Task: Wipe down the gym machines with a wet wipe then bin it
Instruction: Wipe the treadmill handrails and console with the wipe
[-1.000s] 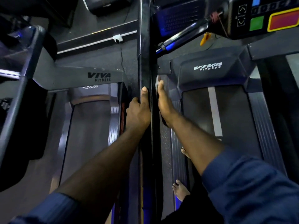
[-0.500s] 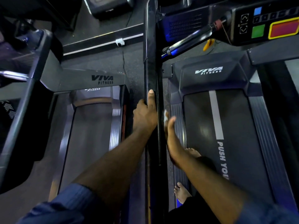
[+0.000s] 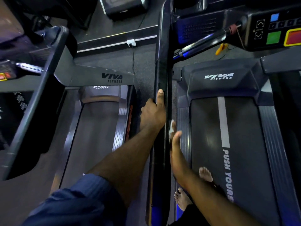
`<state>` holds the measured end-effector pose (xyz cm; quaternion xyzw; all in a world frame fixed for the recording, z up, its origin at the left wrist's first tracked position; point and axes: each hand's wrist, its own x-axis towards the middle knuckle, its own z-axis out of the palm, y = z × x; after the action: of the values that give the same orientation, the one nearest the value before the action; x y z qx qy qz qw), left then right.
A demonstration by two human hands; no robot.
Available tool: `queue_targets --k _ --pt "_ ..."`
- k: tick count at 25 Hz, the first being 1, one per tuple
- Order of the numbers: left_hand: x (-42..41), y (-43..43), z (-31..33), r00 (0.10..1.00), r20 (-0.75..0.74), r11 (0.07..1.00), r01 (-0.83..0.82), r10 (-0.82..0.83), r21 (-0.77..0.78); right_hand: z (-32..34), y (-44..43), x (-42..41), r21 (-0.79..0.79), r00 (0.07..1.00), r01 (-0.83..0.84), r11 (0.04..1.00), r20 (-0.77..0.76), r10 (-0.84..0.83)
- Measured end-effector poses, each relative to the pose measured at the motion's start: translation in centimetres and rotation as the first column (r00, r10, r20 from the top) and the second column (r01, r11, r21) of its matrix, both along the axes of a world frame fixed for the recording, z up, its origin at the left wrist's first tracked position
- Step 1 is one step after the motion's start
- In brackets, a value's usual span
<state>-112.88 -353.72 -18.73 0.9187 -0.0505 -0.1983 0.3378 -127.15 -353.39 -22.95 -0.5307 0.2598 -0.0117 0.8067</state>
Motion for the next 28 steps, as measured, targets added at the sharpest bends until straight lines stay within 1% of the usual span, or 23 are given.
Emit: queue_targets --k 1,2,5,6,8,9,10,11,13,15,16,17,19,20,22,24,25,26,28 --pt "0.0 -0.1 0.0 1.0 0.003 1.0 -0.002 0.002 0.006 0.2 0.5 -0.6 -0.012 0.999 0.017 1.0 0.043 -0.017" --pt "-0.1 -0.1 0.0 1.0 0.004 1.0 -0.004 0.004 0.015 0.3 0.0 0.1 -0.029 0.998 0.018 0.999 0.055 -0.016" --pt "-0.3 -0.4 0.2 0.999 0.02 0.999 -0.032 0.032 0.029 0.4 -3.6 4.6 -0.09 0.999 0.032 0.995 -0.003 -0.032" --pt "-0.3 -0.5 0.3 0.999 0.028 0.998 -0.046 0.045 0.036 -0.2 -4.5 5.5 -0.083 0.999 0.029 0.996 -0.022 -0.03" --pt "-0.4 -0.5 0.4 0.998 0.041 0.997 -0.048 0.046 0.057 -0.1 -4.0 4.1 -0.029 0.995 -0.016 0.999 -0.096 0.013" --pt "-0.4 -0.5 0.5 0.999 0.038 0.997 -0.04 0.037 0.065 -0.5 -2.8 2.3 -0.001 0.995 -0.041 0.999 -0.091 0.04" --pt "-0.5 -0.5 0.7 0.999 0.034 0.997 -0.03 0.028 0.071 -0.2 -1.3 0.6 0.027 0.997 -0.066 0.997 -0.048 0.067" --pt "-0.5 -0.5 0.7 0.999 0.037 0.997 -0.029 0.026 0.078 0.2 -0.2 -0.5 0.015 0.996 -0.088 0.996 -0.018 0.089" --pt "-0.4 -0.5 0.5 0.998 0.052 0.996 -0.031 0.027 0.085 1.2 -0.5 -0.3 0.029 0.998 -0.066 0.997 0.019 0.066" --pt "-0.4 -0.4 0.5 0.997 0.069 0.994 -0.031 0.024 0.103 1.2 -2.1 1.8 -0.116 0.998 -0.058 0.992 0.018 0.06" --pt "-0.4 -0.5 0.4 0.997 0.071 0.993 -0.032 0.024 0.116 0.7 -2.7 2.7 -0.17 0.998 -0.039 0.985 0.034 0.045" --pt "-0.4 -0.6 0.3 0.997 0.076 0.991 -0.035 0.026 0.127 -0.3 -2.8 3.1 -0.191 0.999 -0.03 0.981 0.023 0.035" --pt "-0.2 -0.5 0.0 0.996 0.092 0.991 -0.031 0.019 0.132 -1.3 -1.7 1.6 -0.108 0.997 -0.061 0.992 -0.052 0.055" --pt "-0.2 -0.4 -0.1 0.995 0.097 0.992 -0.025 0.012 0.128 -1.6 -0.4 -0.5 -0.053 0.998 -0.061 0.997 -0.038 0.059" --pt "-0.2 -0.3 0.0 0.995 0.102 0.993 -0.027 0.015 0.114 0.0 2.5 -4.7 -0.029 0.999 -0.037 0.999 -0.02 0.037" --pt "0.1 -0.1 -0.2 0.994 0.105 0.989 0.001 -0.017 0.148 2.0 3.0 -5.8 0.053 1.0 0.0 0.999 -0.026 0.001" --pt "-0.3 0.2 0.0 0.991 0.125 0.986 0.022 -0.043 0.167 2.3 2.7 -5.4 0.036 1.0 0.002 0.999 -0.03 -0.001" --pt "-0.8 0.4 0.2 0.987 0.15 0.984 0.036 -0.063 0.177 2.0 2.2 -4.7 -0.033 0.999 -0.026 0.999 -0.02 0.026" --pt "-2.5 1.6 0.4 0.975 0.177 0.978 0.105 -0.137 0.179 1.3 1.0 -2.7 -0.098 0.999 -0.031 0.995 0.035 0.034"
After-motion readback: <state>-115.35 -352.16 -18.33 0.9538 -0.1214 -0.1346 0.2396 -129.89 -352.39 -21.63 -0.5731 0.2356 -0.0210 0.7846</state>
